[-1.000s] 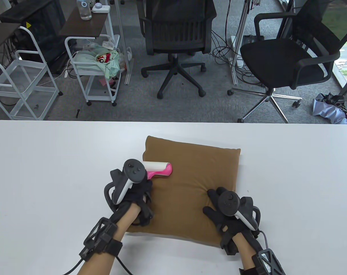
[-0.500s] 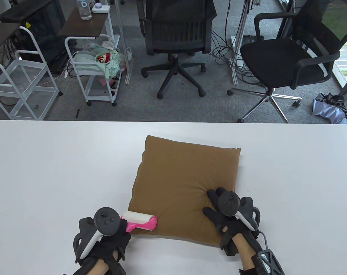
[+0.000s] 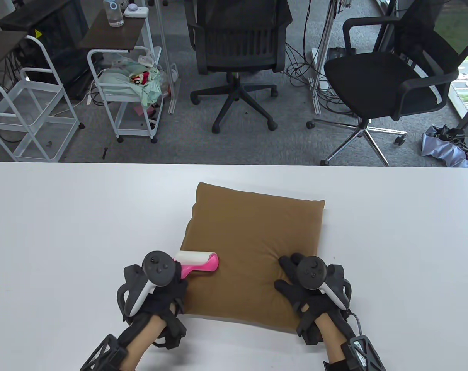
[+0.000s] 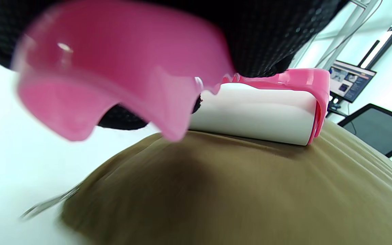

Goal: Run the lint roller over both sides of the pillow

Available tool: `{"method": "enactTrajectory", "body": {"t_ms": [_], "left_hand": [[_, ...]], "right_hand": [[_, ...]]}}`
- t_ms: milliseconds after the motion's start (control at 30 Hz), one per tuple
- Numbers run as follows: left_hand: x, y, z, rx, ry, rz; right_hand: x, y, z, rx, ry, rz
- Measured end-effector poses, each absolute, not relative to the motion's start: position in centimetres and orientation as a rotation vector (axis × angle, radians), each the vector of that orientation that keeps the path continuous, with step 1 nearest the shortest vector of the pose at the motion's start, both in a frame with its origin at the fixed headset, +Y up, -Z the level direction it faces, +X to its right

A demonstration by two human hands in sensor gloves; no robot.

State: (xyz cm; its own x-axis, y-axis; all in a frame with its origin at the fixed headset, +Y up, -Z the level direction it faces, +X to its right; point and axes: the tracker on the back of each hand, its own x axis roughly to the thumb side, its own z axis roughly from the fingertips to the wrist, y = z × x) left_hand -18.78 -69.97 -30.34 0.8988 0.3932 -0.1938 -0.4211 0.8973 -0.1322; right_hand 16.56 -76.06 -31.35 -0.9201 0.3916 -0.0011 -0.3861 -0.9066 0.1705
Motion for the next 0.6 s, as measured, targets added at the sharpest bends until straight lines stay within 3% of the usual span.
{"method": "enactTrajectory", "body": {"t_ms": [300, 600], "left_hand": [[-16.1, -70.2, -38.6, -0.171, 0.246, 0.424], [-15.0, -71.0, -42.7, -0.195, 0.307, 0.46]], "right_hand": [[16.6, -76.1, -31.4, 0.046, 0.236, 2.724], [16.6, -76.1, -31.4, 0.046, 0.243, 2.721]]}}
